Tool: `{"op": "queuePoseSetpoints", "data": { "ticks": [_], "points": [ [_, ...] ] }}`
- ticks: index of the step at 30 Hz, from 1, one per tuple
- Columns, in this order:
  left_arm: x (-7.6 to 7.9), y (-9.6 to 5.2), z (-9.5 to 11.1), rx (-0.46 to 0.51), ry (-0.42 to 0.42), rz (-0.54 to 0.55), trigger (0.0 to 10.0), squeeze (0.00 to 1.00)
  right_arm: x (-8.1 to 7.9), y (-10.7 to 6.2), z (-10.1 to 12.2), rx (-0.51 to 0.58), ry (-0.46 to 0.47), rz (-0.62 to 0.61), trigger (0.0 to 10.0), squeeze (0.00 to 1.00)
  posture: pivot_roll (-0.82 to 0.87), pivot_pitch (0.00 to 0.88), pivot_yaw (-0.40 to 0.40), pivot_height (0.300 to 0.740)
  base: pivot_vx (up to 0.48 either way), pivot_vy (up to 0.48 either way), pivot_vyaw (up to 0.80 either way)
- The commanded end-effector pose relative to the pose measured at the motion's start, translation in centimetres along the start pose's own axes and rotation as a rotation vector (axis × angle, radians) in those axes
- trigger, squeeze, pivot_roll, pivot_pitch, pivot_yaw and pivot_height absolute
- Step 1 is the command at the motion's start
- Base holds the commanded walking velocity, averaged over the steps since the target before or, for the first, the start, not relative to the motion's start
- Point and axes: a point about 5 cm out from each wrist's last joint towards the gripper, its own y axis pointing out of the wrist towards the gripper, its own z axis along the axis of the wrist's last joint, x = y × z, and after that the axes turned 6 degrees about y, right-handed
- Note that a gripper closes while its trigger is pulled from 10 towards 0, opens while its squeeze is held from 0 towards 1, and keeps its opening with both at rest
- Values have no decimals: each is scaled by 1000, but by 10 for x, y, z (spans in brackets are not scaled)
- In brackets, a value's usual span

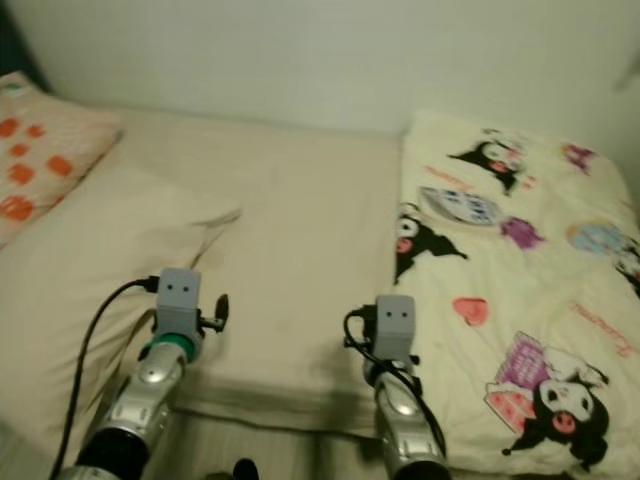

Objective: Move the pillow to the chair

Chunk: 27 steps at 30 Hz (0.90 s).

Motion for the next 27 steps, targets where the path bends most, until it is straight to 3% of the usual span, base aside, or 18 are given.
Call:
{"op": "queuePoseSetpoints", "data": {
  "ticks": [1, 27],
  "points": [
    [-5, -2, -8, -31, -2, 5, 10000, 0, -4, -2, -6, -24, 9, 3, 10000, 0, -9, 7, 85, 740, 0, 0, 0],
    [-6, -4, -13, -53, -27, 22, 10000, 0, -2, 0, -8, -57, 2, 15, 10000, 0, 5, 22, 60, 740, 0, 0, 0]
  ]
}}
